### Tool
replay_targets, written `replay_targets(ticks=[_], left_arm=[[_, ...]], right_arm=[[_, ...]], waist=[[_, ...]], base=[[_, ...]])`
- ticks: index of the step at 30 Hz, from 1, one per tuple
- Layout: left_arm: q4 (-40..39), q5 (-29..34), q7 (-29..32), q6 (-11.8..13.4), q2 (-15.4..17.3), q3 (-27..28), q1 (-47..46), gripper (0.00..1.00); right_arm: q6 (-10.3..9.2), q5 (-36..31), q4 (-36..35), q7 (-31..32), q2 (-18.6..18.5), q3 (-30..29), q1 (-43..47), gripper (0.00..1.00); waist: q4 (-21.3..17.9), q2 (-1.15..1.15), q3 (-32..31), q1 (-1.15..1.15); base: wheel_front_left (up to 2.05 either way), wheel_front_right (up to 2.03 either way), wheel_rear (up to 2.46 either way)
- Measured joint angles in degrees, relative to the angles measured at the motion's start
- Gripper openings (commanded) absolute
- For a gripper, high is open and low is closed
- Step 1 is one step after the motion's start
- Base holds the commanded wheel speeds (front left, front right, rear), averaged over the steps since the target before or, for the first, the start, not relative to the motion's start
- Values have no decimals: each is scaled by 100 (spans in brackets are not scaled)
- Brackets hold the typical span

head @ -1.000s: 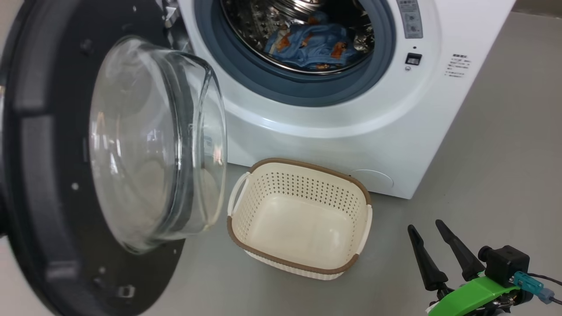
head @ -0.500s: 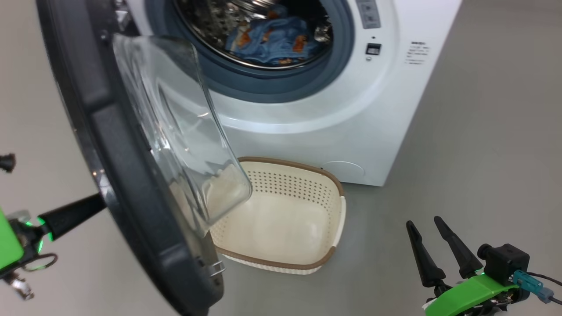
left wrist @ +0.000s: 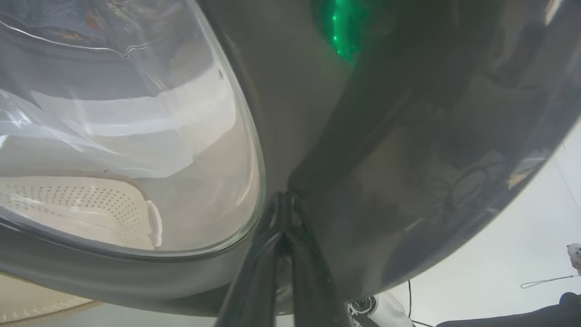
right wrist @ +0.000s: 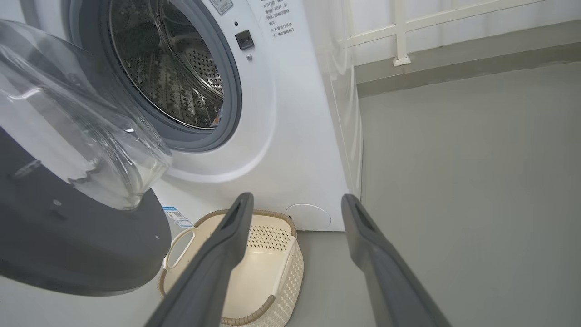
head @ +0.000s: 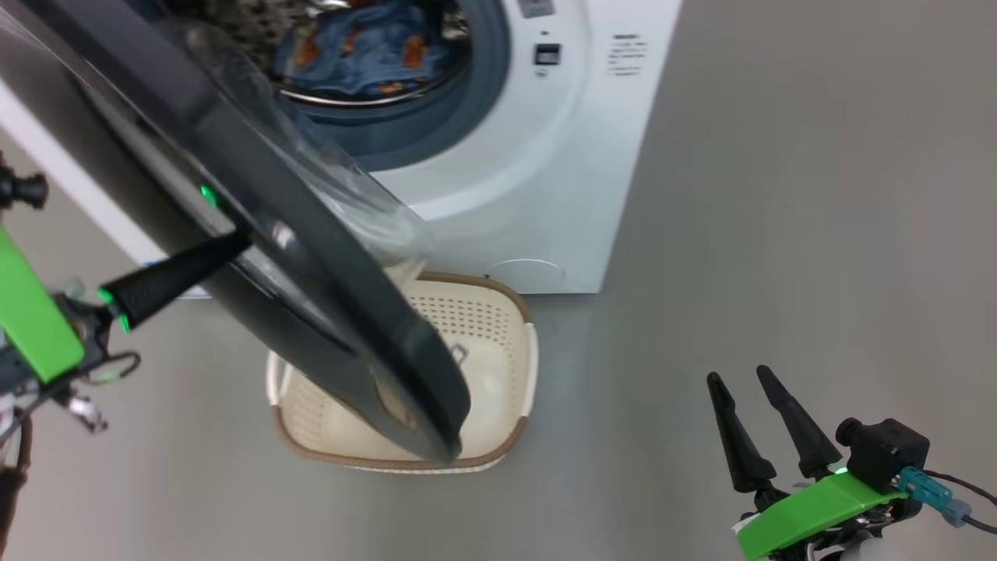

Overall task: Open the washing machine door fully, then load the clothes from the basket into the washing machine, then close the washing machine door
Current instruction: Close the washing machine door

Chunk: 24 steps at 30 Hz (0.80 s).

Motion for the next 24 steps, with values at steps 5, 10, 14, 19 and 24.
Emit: replay_targets(ticks=[5,10,14,19,24], left_arm=[[421,141,-258,0,-124,-66,-442,0],[825,328,-672,0,-212,-115,-888,0],[981,367,-882,-1,-230,-202,-1024,0],[1053,364,-1014,-1,-189,-276,-1009,0],[981,324,-1190,-1,-79,-299,-791,0]], right_arm=[[0,0,1,0,82,-11,-31,100],[0,0,-25,0,149,-23,-151,100],[0,-12,-26,0,199,-52,-151,100],[0,-15,-23,0,227,-81,-149,100],[0,-14,-19,0,210,-96,-147,100]], waist=[[-343,0,101,0],[-663,0,203,0],[-862,0,266,0],[-949,0,264,0],[-846,0,172,0]], base=[[0,0,0],[0,0,0],[0,0,0],[0,0,0],[0,0,0]])
